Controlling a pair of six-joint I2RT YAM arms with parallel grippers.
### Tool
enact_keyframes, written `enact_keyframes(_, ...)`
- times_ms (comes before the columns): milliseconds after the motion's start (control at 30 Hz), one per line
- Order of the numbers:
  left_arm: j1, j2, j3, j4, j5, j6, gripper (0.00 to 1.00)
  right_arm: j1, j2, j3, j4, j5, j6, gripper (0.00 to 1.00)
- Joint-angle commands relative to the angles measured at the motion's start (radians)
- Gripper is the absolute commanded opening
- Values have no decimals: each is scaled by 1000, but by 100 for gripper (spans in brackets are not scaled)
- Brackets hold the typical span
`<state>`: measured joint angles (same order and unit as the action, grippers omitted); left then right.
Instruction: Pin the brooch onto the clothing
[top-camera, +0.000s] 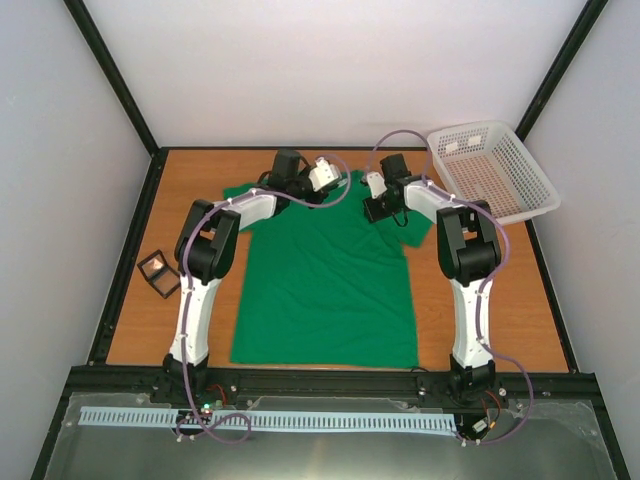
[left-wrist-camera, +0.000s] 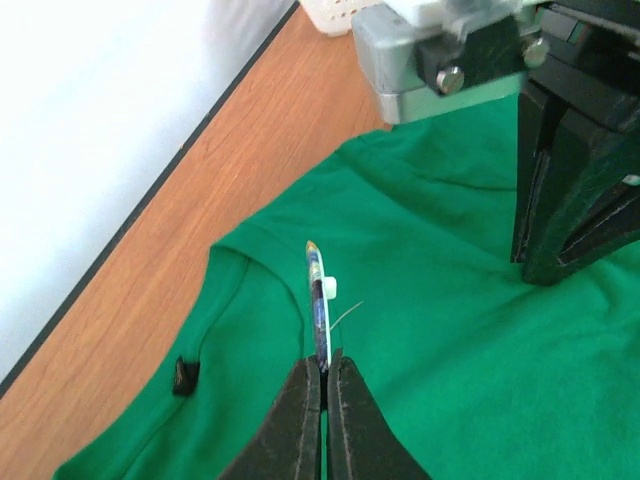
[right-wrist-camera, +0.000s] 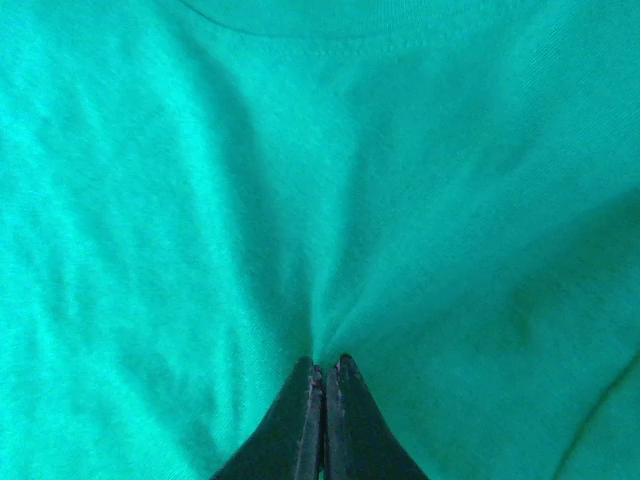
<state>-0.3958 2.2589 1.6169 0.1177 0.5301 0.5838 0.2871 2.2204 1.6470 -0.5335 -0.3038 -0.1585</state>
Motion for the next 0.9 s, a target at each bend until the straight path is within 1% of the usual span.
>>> enact_keyframes(0, 6, 48, 93, -41, 115, 65, 1, -20, -88, -40, 67, -86, 41, 3)
enact_keyframes(200, 6, 92, 151, -70, 169, 80, 1, -34, -105, -67, 113, -183, 53, 3)
enact_keyframes(333, 5, 136, 255, -180, 179, 132, 1, -41, -108, -72, 120, -226, 62, 3)
enact_keyframes(467, 6, 159, 301, -223, 199, 180, 1, -41, -125, -99, 162, -261, 64, 3)
enact_keyframes(600, 6, 209, 408, -333, 219, 206, 1, -54, -125, -97, 175, -288, 74, 3)
enact_keyframes(767, 6, 220, 448, -397, 251, 229, 1, -79, -138, -109, 206, -321, 95, 3)
enact_keyframes(867, 6, 213, 449, -420, 245, 234, 1, -81, -151, -129, 241, -331, 101, 3)
